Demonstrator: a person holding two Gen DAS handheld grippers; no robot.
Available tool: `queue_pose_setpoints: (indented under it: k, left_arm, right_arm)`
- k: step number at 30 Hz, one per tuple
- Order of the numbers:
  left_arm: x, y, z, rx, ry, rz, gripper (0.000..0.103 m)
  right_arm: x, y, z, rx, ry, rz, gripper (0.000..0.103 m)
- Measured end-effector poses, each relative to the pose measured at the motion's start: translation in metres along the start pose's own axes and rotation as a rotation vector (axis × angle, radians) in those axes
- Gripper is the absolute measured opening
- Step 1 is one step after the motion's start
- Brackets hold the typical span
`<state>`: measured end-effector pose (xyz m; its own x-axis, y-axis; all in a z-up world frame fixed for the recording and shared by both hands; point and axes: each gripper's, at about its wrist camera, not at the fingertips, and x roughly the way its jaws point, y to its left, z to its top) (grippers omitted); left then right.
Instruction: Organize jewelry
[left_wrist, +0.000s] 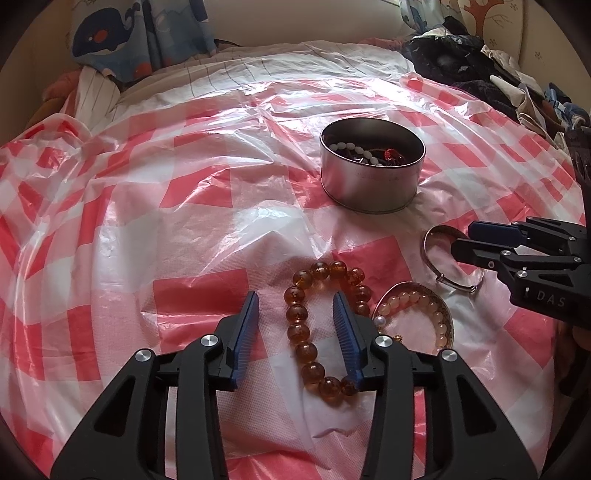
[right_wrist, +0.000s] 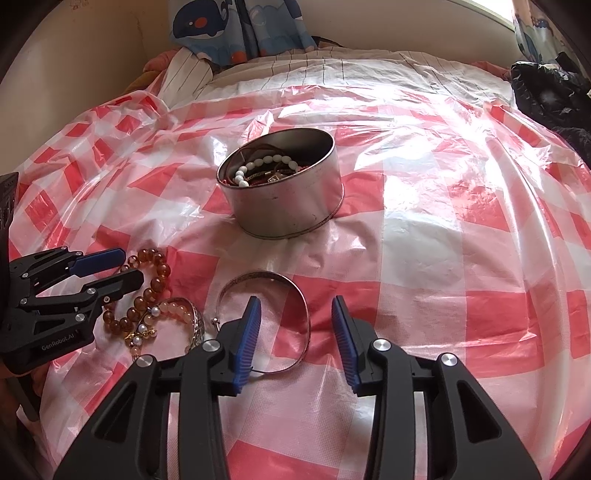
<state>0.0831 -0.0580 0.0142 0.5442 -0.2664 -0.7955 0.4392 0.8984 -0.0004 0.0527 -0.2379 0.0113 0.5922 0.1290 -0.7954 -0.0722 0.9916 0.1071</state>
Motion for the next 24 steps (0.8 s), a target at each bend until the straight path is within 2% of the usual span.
queue_pose_setpoints:
  k: [9, 24]
  left_arm:
    - [0.0004, -0.0017, -0.0001, 0.009, -0.001, 0.008, 0.045]
    - [0.0011, -0.0025, -0.0007, 0.021, 0.003, 0.017, 0.047]
  right_arm:
    - [0.001, 0.0009, -0.0002, -0.003, 0.004, -0.001, 0.044]
    - [0.0029, 0.0005, -0.0012, -0.007, 0.01, -0.004, 0.049]
